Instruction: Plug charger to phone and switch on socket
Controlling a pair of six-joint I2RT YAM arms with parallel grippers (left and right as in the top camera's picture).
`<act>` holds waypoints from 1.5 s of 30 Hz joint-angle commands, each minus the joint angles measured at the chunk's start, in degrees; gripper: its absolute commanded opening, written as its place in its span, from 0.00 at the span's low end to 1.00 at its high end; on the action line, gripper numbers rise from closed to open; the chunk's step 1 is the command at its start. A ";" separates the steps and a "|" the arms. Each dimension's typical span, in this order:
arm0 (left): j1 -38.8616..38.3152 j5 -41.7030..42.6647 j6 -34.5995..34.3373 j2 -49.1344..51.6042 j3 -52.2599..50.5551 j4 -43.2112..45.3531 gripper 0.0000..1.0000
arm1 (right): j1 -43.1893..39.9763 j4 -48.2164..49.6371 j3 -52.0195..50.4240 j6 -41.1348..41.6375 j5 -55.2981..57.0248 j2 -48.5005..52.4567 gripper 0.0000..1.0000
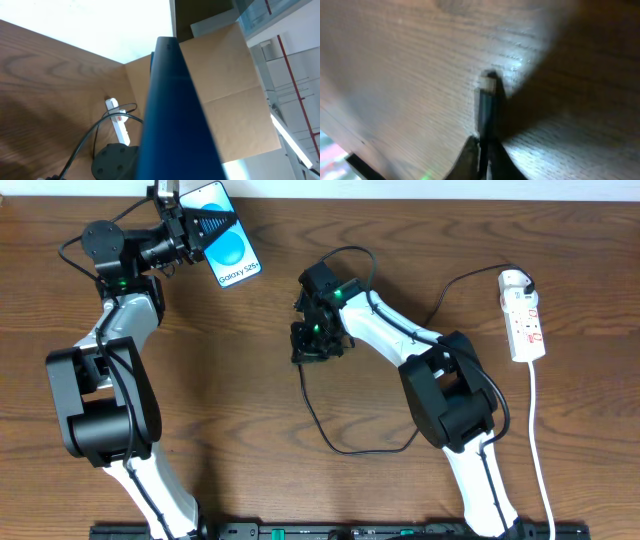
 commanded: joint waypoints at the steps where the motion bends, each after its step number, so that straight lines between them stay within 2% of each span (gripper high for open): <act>1: -0.07 0.74 0.96 -0.76 0.44 0.85 0.07 | -0.07 0.85 0.33 -0.09 0.13 1.29 0.01; 8: 0.26 0.72 0.90 -0.76 0.44 0.87 0.07 | -2.82 5.64 0.50 -9.77 -15.45 -2.38 0.01; 13: 0.20 -0.76 0.46 -0.76 0.44 0.92 0.07 | -3.82 6.78 0.50 -14.27 -20.44 -9.40 0.01; 21: 0.00 -4.90 -5.05 -0.76 0.44 0.90 0.07 | -4.24 9.90 0.50 -15.47 -25.14 -15.91 0.01; 25: -0.74 -4.92 -5.09 -0.76 0.44 0.90 0.07 | -4.37 11.63 0.50 -15.15 -29.27 -16.04 0.01; 45: -1.79 -8.13 -3.98 -0.76 0.44 0.90 0.07 | -4.61 16.87 0.50 -13.73 -30.69 -16.04 0.01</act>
